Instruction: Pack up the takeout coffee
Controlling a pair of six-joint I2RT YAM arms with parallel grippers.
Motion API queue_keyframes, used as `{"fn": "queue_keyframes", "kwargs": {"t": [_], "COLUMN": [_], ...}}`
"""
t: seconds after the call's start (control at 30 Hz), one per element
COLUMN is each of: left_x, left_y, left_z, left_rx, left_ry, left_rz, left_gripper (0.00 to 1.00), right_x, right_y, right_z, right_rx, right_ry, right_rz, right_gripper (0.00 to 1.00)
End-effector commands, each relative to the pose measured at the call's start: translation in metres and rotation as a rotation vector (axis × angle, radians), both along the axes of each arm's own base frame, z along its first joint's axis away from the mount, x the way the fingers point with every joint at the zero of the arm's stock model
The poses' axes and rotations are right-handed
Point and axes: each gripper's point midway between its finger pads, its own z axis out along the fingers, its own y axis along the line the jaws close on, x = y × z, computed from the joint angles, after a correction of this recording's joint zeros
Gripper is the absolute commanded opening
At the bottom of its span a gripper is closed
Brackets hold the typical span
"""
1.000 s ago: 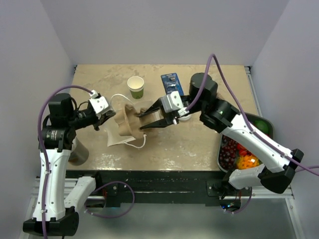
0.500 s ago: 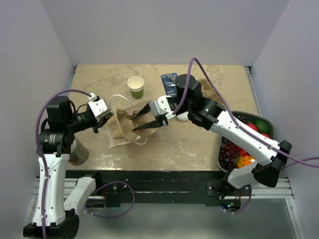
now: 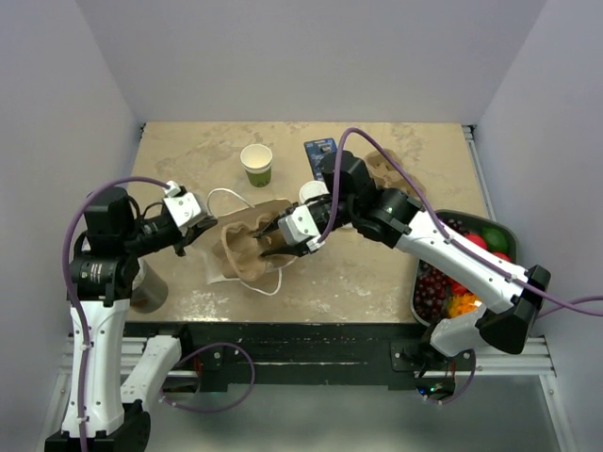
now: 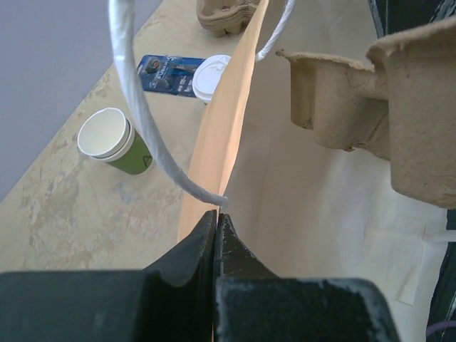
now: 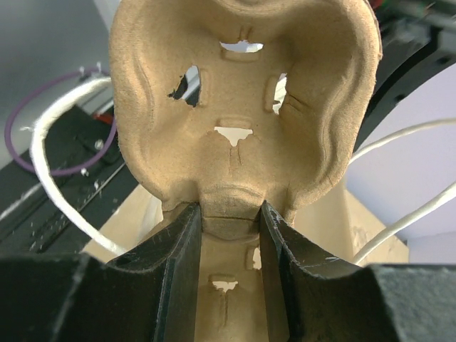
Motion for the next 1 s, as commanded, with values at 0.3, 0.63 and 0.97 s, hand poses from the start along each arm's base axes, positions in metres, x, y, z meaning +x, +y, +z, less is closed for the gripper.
{"fn": "queue_keyframes", "kwargs": {"t": [0.3,0.63,0.97], "left_x": [-0.011,-0.018,-0.011], "left_y": [-0.010,-0.016,-0.016], "left_z": [0.007,-0.003,-0.008], "left_rx": [-0.077,-0.116,-0.170], "left_ry": [0.016,0.059,0.169], "left_rz": [-0.029,-0.059,-0.006], "left_gripper": [0.00,0.00,0.00], "right_x": [0.013,0.029,0.035], "right_y": [-0.016,0.007,0.008], "right_z": [-0.060,-0.064,-0.052], "right_rx": [-0.273,-0.341,-0.407], "right_ry": [-0.192,-0.273,-0.367], "right_rz": [-0.099,-0.311,-0.460], "right_gripper": [0.00,0.00,0.00]}}
